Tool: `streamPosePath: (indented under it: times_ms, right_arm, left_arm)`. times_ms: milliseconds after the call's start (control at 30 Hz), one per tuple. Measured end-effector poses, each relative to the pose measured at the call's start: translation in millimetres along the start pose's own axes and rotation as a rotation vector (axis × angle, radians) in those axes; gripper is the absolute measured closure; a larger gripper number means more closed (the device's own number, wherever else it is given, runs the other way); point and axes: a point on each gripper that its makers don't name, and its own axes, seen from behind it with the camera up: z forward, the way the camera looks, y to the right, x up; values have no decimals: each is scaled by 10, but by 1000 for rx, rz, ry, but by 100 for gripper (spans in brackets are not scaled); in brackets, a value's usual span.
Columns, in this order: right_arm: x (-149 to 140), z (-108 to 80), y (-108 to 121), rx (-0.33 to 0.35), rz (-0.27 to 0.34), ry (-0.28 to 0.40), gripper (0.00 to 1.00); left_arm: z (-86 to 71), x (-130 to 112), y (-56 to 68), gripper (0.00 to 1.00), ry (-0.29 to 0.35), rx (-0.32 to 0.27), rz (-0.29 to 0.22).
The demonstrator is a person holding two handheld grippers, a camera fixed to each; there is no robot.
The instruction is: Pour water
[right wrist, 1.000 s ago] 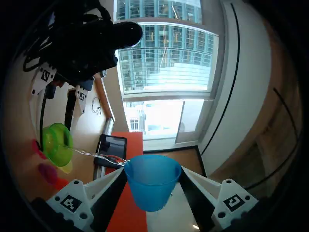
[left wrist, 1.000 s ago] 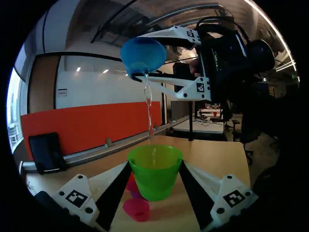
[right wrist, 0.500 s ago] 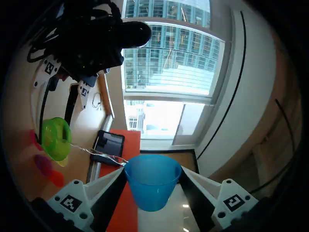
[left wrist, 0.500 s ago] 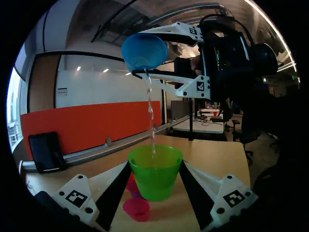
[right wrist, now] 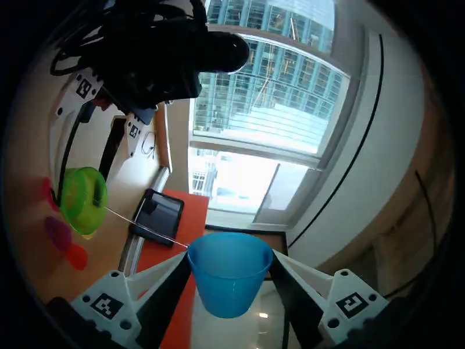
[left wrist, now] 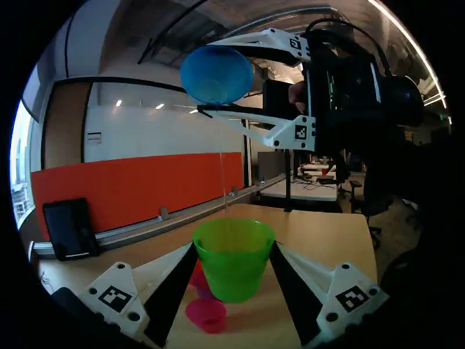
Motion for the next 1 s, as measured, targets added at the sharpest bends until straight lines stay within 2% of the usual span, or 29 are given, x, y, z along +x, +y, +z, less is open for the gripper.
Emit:
streamPosePath:
  times_ms: [267,367,467,667,1000]
  right_arm:
    - [56,7,-11,2,-10,9,8]
    - [51,9,-17,1,2,7,8]
    - [23,16,-36,4,39,-1,8]
    - [-27,-7,-58,7,187,-6,9]
    - [-67,-89,-134,39,514,-25,8]
  left_arm:
    - [-6,15,-7,15,4,2,0]
    - [-13,13,-17,15,6,3,-1]
    - [-21,8,-26,15,5,5,0]
    - [-31,35,-35,15,7,8,6]
    - [-7,58,-41,15,12,15,10]
